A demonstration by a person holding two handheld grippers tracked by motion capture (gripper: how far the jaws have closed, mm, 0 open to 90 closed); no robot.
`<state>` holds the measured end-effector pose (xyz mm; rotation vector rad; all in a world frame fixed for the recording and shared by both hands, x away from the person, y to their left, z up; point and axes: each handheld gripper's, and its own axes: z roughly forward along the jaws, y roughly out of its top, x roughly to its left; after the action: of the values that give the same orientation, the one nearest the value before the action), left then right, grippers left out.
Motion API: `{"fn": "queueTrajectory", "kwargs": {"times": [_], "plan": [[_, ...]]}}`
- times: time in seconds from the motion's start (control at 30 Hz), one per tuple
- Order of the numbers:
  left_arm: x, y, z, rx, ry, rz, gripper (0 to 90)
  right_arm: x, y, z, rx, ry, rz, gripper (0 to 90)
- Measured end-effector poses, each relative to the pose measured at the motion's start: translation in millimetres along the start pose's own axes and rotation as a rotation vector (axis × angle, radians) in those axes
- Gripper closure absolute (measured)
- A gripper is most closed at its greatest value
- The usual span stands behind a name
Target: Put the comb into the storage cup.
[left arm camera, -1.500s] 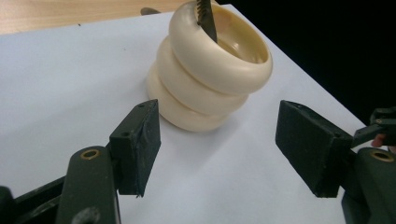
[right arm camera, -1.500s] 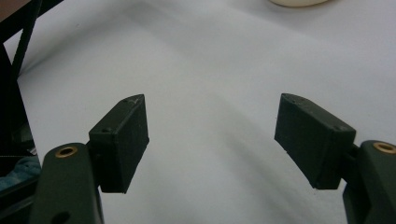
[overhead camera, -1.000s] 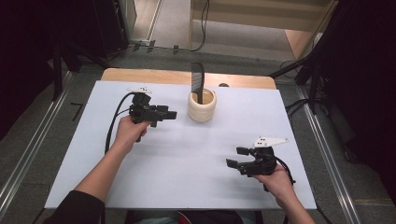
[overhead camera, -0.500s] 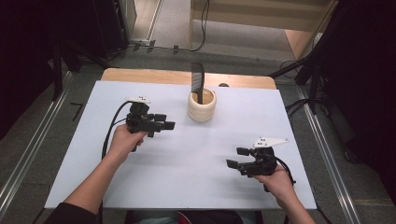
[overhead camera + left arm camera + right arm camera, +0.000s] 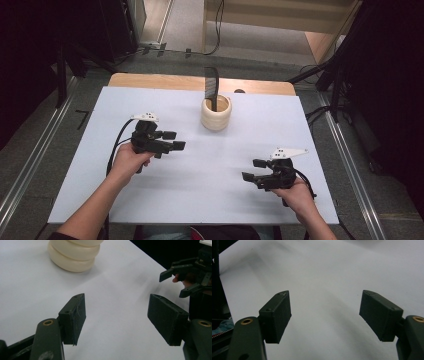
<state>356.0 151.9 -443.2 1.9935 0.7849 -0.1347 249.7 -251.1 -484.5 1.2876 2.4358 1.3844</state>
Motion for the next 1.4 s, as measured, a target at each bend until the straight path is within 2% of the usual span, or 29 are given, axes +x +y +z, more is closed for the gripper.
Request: {"fn": "queueTrajectory", "kwargs": {"times": [0.2, 0.97, 1.4], "plan": [[-7.0, -9.9, -3.1, 0.016, 0.001, 0.013, 30.3, 0.8, 0.2, 1.6, 0.011, 0.006, -0.011, 23.2], [-24.8, -43.3, -17.5, 0.054, 0.01, -0.001, 30.2, -0.3, -2.3, -0.4, 0.018, 0.004, -0.014, 23.2], [-27.8, -58.3, -29.9, 0.063, 0.045, -0.009, 30.2, 0.5, -2.7, -0.7, 0.021, 0.013, -0.022, 22.8]]}}
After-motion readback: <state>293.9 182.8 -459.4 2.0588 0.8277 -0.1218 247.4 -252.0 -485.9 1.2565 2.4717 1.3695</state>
